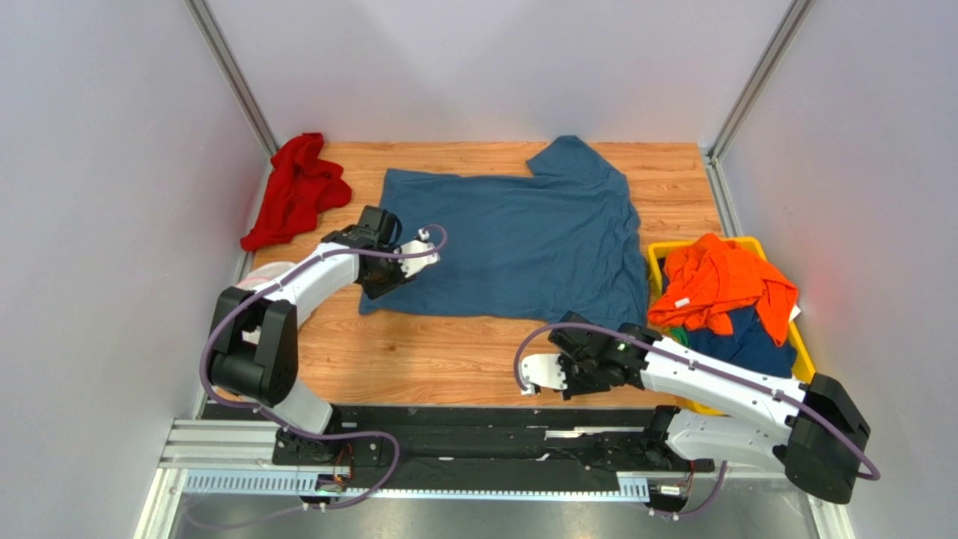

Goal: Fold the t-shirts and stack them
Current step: Grap the side of the flattened tshirt closest away from the robot with both arms

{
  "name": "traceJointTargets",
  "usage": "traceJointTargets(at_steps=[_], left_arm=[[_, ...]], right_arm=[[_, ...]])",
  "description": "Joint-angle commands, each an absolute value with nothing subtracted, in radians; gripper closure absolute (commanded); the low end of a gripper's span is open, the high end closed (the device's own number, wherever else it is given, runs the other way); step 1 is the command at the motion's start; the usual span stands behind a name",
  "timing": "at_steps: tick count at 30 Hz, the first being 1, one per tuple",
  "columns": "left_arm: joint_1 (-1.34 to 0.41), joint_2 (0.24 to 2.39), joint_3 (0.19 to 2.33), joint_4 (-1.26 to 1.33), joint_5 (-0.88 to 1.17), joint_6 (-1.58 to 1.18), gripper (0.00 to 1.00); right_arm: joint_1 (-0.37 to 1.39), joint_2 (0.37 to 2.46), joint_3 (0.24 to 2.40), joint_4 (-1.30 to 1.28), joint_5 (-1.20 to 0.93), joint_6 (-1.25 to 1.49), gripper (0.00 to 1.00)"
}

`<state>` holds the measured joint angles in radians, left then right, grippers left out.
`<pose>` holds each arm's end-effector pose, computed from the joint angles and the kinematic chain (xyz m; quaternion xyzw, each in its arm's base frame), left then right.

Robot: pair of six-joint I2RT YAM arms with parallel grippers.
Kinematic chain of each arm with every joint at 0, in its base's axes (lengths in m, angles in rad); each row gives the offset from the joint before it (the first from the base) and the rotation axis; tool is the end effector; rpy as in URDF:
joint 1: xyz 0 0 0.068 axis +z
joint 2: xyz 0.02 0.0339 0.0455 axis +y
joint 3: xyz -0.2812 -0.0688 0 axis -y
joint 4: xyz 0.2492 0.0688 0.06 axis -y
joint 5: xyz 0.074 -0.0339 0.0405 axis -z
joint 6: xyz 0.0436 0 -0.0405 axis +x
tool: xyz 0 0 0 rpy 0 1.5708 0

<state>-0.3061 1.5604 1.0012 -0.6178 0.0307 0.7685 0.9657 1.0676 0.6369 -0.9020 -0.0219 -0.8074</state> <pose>0.2907 -0.0933 0.2048 0.5044 0.8409 0.0302 0.1938 0.0923 0.1351 0.1960 -0.7702 0.6266 0.0202 0.1175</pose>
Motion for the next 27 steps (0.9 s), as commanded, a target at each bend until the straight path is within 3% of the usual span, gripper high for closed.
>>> traceJointTargets(at_steps=[1,27], left_arm=[[-0.308,1.51,0.977,-0.666,0.1,0.819,0.62],[-0.221,1.476,0.881,-0.684,0.144,0.908,0.62]], right_arm=[[0.96,1.026,0.667,-0.92,0.041,-0.77,1.0],[0.914,1.0,0.64,-0.937,0.066,-0.749,1.0]])
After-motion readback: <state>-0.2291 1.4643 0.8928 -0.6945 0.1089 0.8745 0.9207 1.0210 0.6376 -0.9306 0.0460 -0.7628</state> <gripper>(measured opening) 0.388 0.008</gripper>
